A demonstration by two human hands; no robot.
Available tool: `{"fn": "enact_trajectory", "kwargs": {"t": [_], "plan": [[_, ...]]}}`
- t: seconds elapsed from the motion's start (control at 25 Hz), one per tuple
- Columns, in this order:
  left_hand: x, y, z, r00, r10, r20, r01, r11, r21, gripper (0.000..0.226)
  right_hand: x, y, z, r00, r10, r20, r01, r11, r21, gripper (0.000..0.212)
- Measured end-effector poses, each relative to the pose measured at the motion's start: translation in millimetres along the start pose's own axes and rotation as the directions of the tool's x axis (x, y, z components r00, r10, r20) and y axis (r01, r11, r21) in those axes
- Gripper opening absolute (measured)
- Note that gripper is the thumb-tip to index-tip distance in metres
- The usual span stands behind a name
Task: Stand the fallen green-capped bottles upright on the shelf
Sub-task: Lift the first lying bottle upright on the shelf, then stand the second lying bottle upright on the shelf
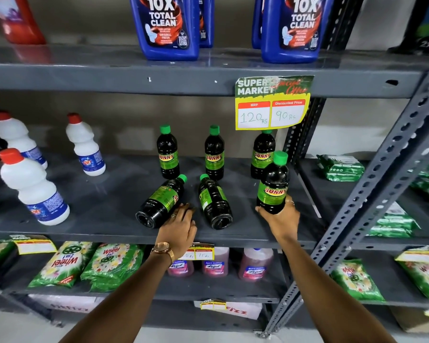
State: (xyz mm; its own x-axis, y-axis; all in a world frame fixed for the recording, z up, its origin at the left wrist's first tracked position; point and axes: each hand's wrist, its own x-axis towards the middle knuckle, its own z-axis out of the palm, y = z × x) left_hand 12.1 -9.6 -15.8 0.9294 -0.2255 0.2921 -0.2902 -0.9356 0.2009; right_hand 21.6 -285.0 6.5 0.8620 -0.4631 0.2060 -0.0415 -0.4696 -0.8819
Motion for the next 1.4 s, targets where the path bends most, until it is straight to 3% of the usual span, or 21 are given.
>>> {"fn": "enact_trajectory", "kwargs": {"t": [0.24, 0.6, 0.72, 0.8, 0.92, 1.0, 1.08, 1.16, 1.28, 1.4], "plan": [[1.3, 0.8, -0.1, 1.000, -0.009, 0.027, 0.009, 1.000, 0.010, 0.052, -45.8, 15.6, -22.3, 0.996, -0.025, -0.088, 0.023, 0.999, -0.022, 0.060], [1.1, 1.2, 1.0, 0.999, -0.027, 0.038, 0.026, 1.000, 0.014, 0.053, -51.7, 23.1, -26.2, 0.997, -0.027, -0.073, 0.029, 0.999, 0.031, 0.068], [1.7, 4.2, -2.5, 0.995, -0.053, 0.079, 0.056, 0.998, -0.038, 0.052, -58.4, 22.4, -26.0, 0.999, 0.025, -0.025, -0.024, 0.997, 0.067, 0.102], [0.1, 7.7, -11.3, 0.992, -0.064, 0.106, 0.075, 0.991, -0.108, 0.046, -79.1, 23.8, -24.4, 0.993, 0.076, -0.087, -0.064, 0.989, 0.136, 0.114], [-9.4, 4.2, -40.9, 0.996, 0.082, 0.036, -0.075, 0.985, -0.152, 0.047, -128.8, 17.0, -17.5, 0.987, -0.100, -0.123, 0.102, 0.995, 0.012, 0.082], [-10.7, -10.4, -64.5, 0.989, 0.126, -0.073, -0.137, 0.973, -0.184, 0.044, -142.7, -4.9, -5.6, 0.972, -0.230, 0.048, 0.232, 0.972, -0.027, 0.063], [-3.0, -33.5, -83.0, 0.983, 0.048, -0.178, -0.089, 0.968, -0.236, 0.037, -132.7, -40.9, 11.3, 0.952, -0.258, 0.167, 0.273, 0.959, -0.073, 0.061], [5.3, -68.7, -93.1, 0.969, -0.110, -0.219, 0.041, 0.954, -0.297, 0.031, -105.1, -78.7, 35.3, 0.961, -0.185, 0.206, 0.221, 0.961, -0.167, 0.074], [11.9, -127.7, -87.7, 0.932, -0.347, -0.101, 0.293, 0.889, -0.351, 0.030, -46.1, -109.7, 75.6, 0.917, 0.124, 0.380, 0.044, 0.914, -0.403, 0.092], [13.4, -164.6, -70.6, 0.932, -0.340, 0.128, 0.362, 0.889, -0.281, 0.038, -5.7, -120.4, 95.2, 0.825, 0.330, 0.459, -0.097, 0.883, -0.460, 0.083]]}}
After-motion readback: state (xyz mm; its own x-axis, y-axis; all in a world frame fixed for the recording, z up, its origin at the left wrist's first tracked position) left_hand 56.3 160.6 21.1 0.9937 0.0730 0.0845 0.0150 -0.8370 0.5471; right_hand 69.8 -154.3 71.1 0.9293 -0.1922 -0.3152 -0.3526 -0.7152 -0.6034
